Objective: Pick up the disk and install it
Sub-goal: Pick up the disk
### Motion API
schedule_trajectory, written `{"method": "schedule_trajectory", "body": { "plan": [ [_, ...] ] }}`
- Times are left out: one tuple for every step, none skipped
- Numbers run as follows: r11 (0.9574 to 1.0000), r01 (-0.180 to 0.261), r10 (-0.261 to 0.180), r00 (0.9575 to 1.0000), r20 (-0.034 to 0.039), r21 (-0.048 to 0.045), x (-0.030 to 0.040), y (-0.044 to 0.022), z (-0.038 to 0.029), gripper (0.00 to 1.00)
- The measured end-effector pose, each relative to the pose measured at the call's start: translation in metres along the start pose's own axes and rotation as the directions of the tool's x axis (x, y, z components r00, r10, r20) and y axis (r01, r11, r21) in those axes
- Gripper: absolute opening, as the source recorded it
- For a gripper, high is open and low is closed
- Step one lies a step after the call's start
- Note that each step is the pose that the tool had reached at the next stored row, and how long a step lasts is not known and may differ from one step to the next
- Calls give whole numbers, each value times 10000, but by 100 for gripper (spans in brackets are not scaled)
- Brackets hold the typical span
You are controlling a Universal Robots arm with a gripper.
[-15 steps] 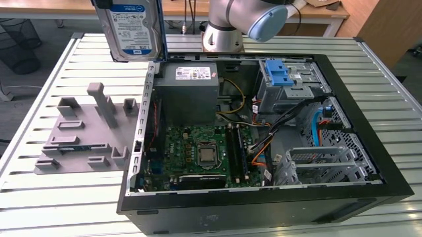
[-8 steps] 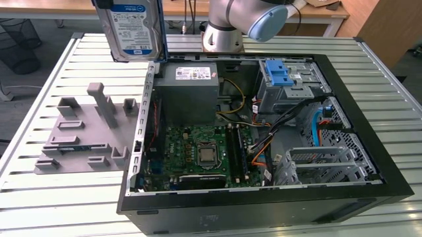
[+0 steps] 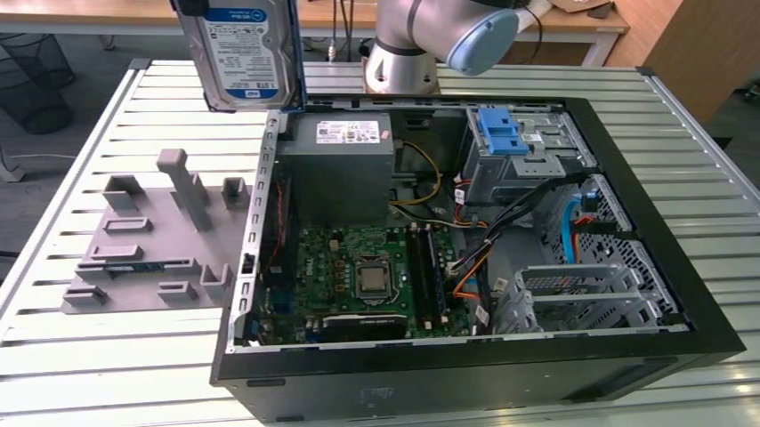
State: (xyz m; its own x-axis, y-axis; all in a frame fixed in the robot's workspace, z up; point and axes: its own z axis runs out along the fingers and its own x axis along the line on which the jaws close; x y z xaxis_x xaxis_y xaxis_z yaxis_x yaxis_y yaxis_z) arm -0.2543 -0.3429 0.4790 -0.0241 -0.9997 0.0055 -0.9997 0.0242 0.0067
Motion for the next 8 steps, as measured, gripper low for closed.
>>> {"method": "schedule_trajectory", "body": {
  "plan": [
    [10000,0,0,10000,0,0,0,-4,0,36],
    [10000,0,0,10000,0,0,0,-7,0,36],
    [10000,-1,1,10000,0,1,0,-9,0,36],
    [10000,0,0,10000,0,0,0,-12,0,36],
    [10000,0,0,10000,0,0,0,-14,0,36],
    [10000,0,0,10000,0,0,0,-17,0,36],
    [10000,-1,1,10000,0,0,-1,-19,0,36],
    [10000,0,0,10000,0,0,0,-22,0,36]
  ]
}}
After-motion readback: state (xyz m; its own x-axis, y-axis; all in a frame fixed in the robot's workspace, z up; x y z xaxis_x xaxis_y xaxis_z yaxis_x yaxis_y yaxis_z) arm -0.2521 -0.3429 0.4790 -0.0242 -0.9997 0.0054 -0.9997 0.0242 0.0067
